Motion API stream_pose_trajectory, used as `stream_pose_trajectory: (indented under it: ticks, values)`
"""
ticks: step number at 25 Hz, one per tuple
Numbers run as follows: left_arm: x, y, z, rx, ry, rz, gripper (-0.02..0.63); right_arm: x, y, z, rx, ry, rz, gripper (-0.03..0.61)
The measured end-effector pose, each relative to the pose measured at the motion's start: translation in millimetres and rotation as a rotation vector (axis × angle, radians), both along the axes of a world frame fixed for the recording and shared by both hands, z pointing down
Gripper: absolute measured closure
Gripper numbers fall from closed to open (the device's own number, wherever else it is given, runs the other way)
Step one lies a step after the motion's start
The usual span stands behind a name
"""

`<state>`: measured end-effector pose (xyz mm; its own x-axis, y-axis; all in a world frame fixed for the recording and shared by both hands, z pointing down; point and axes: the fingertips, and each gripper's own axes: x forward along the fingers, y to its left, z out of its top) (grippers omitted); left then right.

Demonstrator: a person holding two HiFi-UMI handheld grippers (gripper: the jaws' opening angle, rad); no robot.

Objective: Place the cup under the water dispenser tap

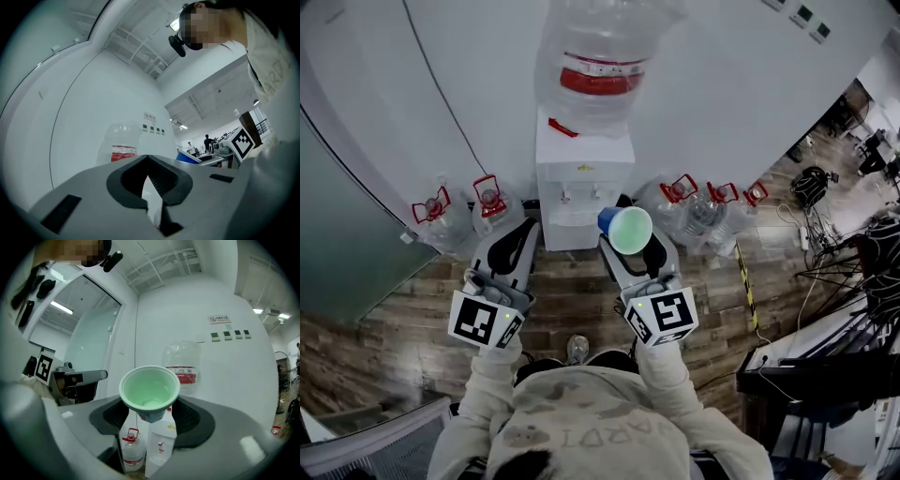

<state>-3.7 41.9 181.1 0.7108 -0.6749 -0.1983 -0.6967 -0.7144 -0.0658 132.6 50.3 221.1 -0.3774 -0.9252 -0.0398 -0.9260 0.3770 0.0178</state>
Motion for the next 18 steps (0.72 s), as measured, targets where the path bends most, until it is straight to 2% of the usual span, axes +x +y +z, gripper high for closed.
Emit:
stream_pose_trajectory:
  ticks: [7, 18]
  values:
    - [9.7, -24.4, 4.1, -0.007, -0.001, -0.042, 0.609, 10.9, -30.7, 9.3, -0.024, 0.013, -0.041, 0.283]
    - [-5.3, -67.8, 22.4, -0.041, -0.011, -0.070, 0.609, -3.8, -83.4, 49.4, -0.112, 0.019, -0.067, 0.283]
